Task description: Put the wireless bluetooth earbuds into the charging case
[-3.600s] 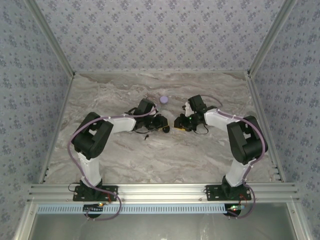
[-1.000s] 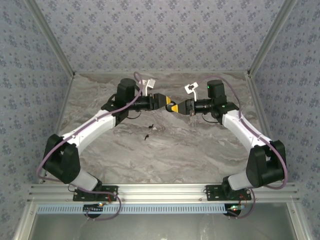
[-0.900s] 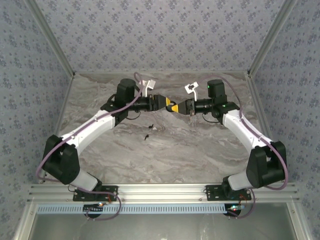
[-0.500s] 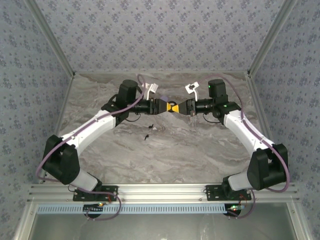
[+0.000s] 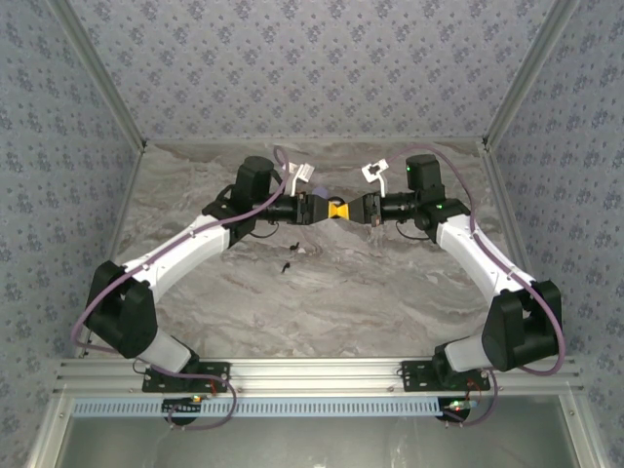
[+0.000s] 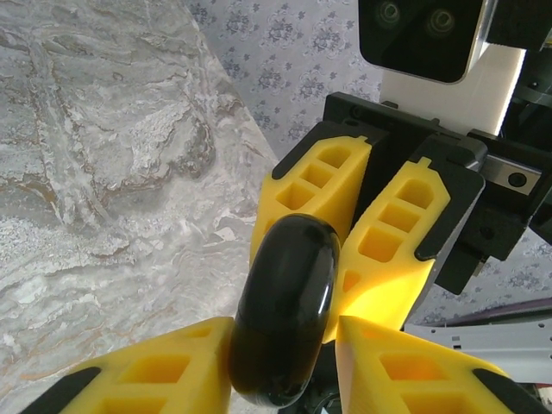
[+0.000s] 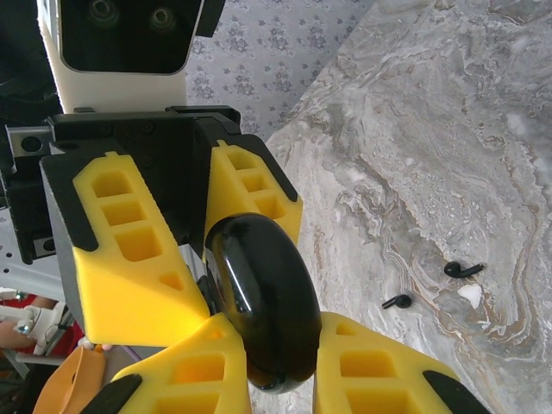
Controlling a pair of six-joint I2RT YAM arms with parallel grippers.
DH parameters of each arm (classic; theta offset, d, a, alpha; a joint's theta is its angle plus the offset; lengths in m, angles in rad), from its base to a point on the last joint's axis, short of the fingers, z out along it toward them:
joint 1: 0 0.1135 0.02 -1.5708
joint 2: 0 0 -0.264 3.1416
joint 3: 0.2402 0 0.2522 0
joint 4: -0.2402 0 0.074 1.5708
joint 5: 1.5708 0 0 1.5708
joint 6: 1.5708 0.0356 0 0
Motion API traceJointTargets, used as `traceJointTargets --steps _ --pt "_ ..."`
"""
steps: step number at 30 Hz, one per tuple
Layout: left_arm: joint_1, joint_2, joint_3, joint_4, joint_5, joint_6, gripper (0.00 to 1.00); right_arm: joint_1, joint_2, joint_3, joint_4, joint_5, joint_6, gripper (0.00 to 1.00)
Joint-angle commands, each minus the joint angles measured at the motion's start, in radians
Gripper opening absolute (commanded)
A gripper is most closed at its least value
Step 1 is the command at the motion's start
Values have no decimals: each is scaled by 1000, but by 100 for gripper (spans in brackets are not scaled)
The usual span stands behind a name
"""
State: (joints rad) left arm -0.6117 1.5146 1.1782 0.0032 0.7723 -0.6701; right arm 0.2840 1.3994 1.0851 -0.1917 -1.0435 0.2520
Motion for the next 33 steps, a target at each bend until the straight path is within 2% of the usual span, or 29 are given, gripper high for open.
traceJointTargets --steps 1,13,23,26,29,33 --pt "-7 12 24 32 2 -3 33 5 -30 18 12 5 16 17" --pt "-9 1 11 37 -37 -8 22 2 -34 15 24 16 44 17" --pt "-9 -1 5 49 -87 -15 20 15 -48 16 -1 -22 27 17" --pt "-9 3 5 53 -93 -16 20 27 -52 24 -25 -36 7 18" --pt "-8 5 6 48 -93 -7 15 33 -58 30 -53 -20 -11 21" --pt "-9 -2 13 4 -110 20 15 26 -76 25 -57 9 -13 27"
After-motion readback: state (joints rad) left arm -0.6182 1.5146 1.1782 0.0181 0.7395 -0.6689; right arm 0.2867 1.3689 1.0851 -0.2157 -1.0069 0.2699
